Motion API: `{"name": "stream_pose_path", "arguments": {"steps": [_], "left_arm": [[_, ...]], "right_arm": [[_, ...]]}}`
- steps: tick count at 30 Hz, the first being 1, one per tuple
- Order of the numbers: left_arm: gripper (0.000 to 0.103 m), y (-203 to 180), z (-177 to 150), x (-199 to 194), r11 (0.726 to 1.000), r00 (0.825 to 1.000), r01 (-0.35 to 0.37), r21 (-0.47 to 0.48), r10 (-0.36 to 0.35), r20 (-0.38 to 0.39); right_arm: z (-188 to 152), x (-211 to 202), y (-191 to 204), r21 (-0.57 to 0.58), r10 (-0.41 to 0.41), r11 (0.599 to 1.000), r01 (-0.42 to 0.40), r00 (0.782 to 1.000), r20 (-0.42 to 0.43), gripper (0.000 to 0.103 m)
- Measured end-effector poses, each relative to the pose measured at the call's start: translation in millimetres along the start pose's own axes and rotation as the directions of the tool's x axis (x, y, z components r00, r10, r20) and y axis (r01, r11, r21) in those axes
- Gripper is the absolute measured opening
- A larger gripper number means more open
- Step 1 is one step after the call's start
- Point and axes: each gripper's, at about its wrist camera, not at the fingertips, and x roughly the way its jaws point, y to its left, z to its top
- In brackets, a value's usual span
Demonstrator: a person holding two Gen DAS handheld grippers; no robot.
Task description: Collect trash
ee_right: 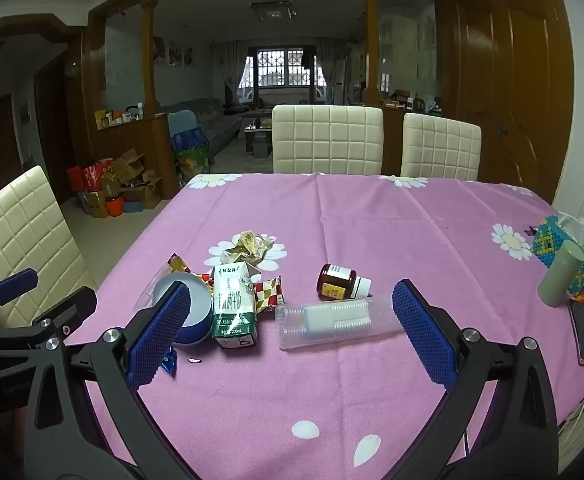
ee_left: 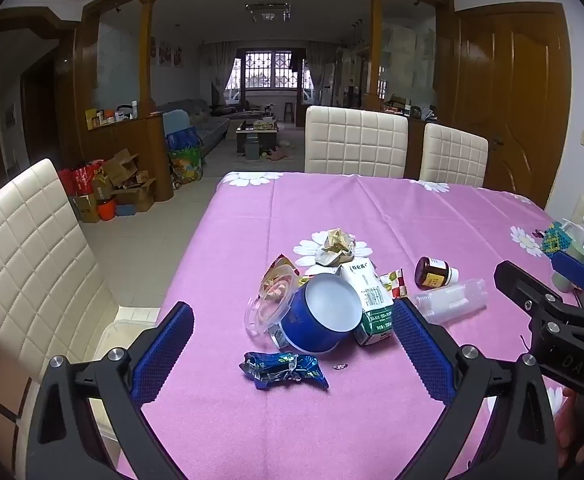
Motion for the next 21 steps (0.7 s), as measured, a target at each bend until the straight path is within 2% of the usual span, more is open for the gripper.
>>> {"name": "stream_pose_path", "arguments": {"steps": [21], "left_arm": [[0.097, -0.4, -0.1, -0.6, 1.0, 1.0, -0.002, 0.003, 0.002, 0.003]], "right_arm": [[-1.2, -0.3, 0.1, 0.001, -0.001, 1.0, 0.001, 1.0, 0.004, 0.1]]}}
